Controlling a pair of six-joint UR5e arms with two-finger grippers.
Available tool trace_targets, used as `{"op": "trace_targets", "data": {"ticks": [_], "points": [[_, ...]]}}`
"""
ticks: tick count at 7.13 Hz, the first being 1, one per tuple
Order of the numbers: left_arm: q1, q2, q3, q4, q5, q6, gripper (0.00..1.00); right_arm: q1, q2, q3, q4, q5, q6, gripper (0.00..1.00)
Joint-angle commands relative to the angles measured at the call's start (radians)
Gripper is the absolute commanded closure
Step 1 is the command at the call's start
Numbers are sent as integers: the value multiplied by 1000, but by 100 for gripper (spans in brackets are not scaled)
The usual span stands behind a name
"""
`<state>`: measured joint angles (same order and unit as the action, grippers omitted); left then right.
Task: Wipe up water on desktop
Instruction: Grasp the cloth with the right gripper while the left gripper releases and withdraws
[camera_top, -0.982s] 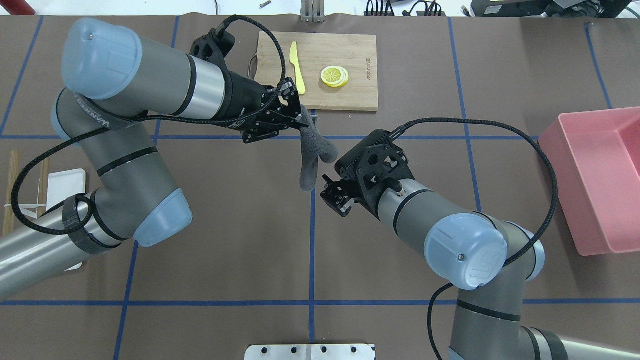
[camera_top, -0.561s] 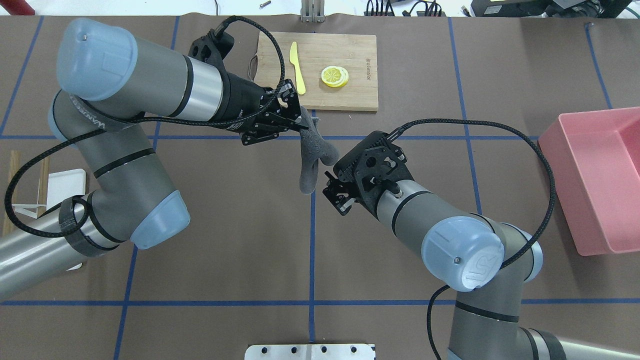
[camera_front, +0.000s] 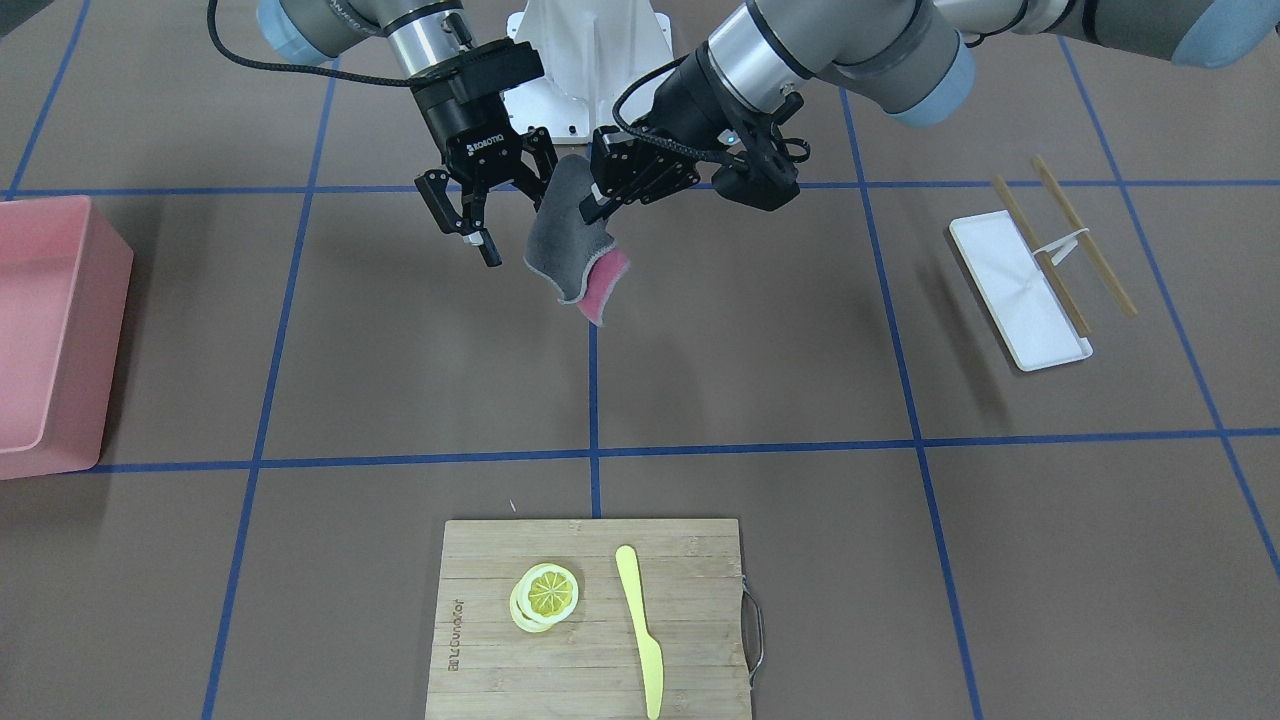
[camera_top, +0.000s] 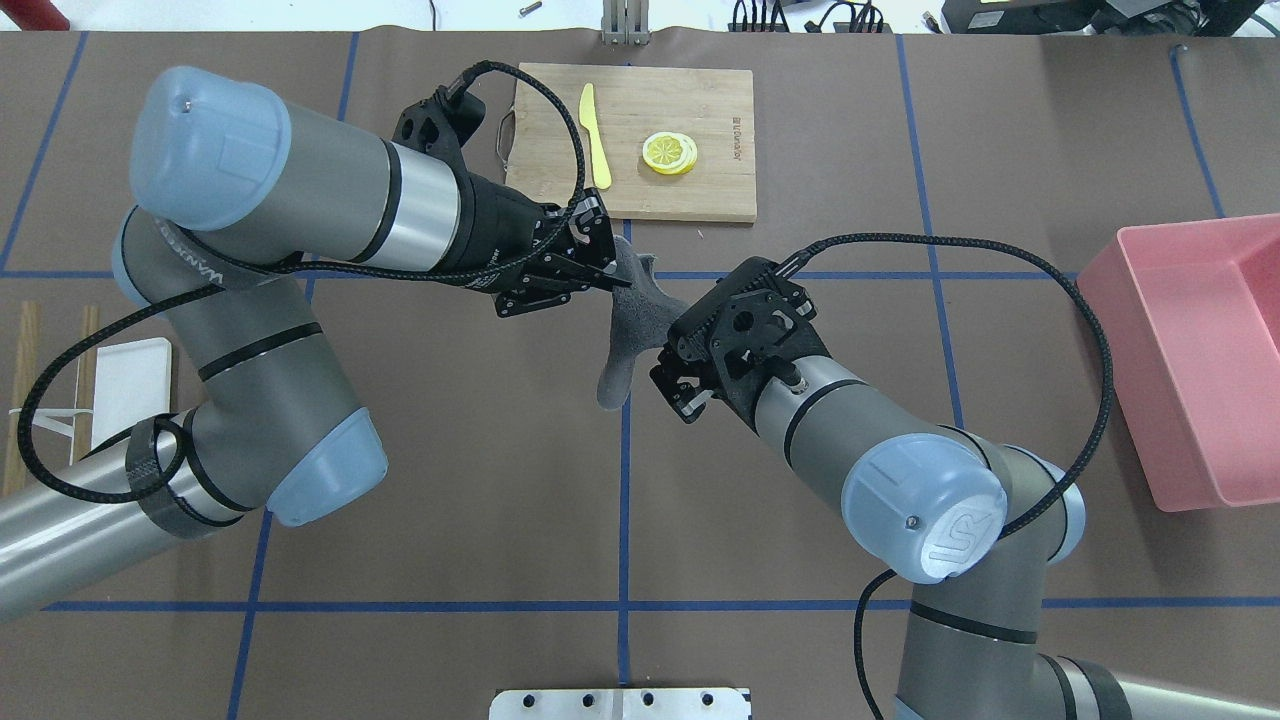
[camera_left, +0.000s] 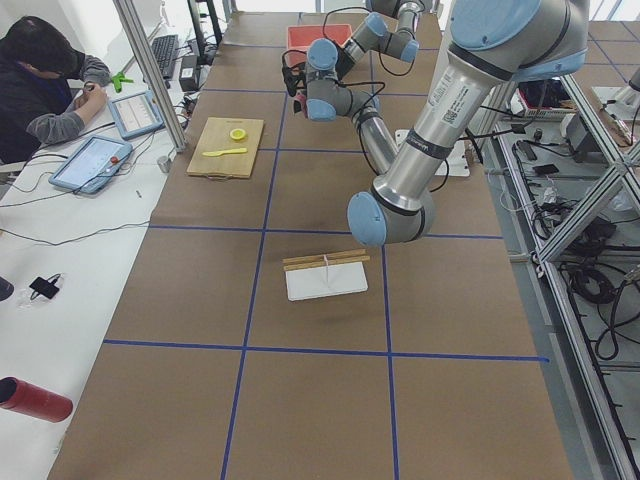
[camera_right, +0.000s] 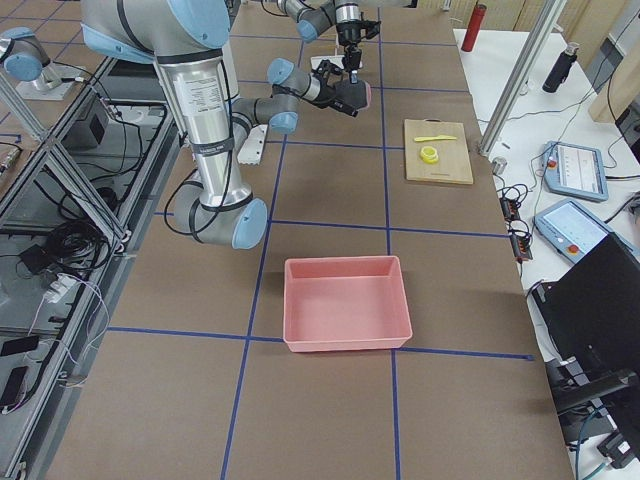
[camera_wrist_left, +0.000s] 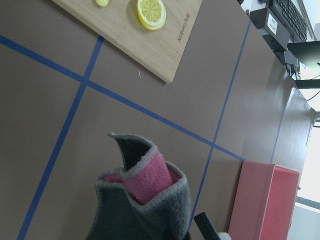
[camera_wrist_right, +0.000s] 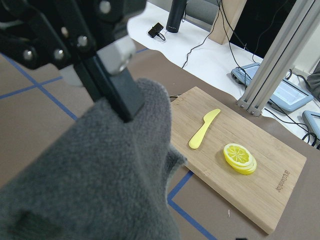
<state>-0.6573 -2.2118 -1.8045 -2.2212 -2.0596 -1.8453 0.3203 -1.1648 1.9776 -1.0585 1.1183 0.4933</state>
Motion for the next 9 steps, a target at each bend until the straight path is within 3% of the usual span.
{"op": "trace_targets", "data": {"ticks": [1,3,5,8,9], "points": [[13,0,-19,0,1,-2,100,-1,1,0,2,-2,-1,26],[19,0,-19,0,6,-2,100,-1,1,0,0,-2,-1,49],[19,1,-16,0,7,0,100,0,1,1,2,-2,1,57],[21,3,-12,0,7,1,100,5,-1,6,8,0,5,100],[19,3,-12,0,7,8,100,6,-3,6,8,0,11,100]]}}
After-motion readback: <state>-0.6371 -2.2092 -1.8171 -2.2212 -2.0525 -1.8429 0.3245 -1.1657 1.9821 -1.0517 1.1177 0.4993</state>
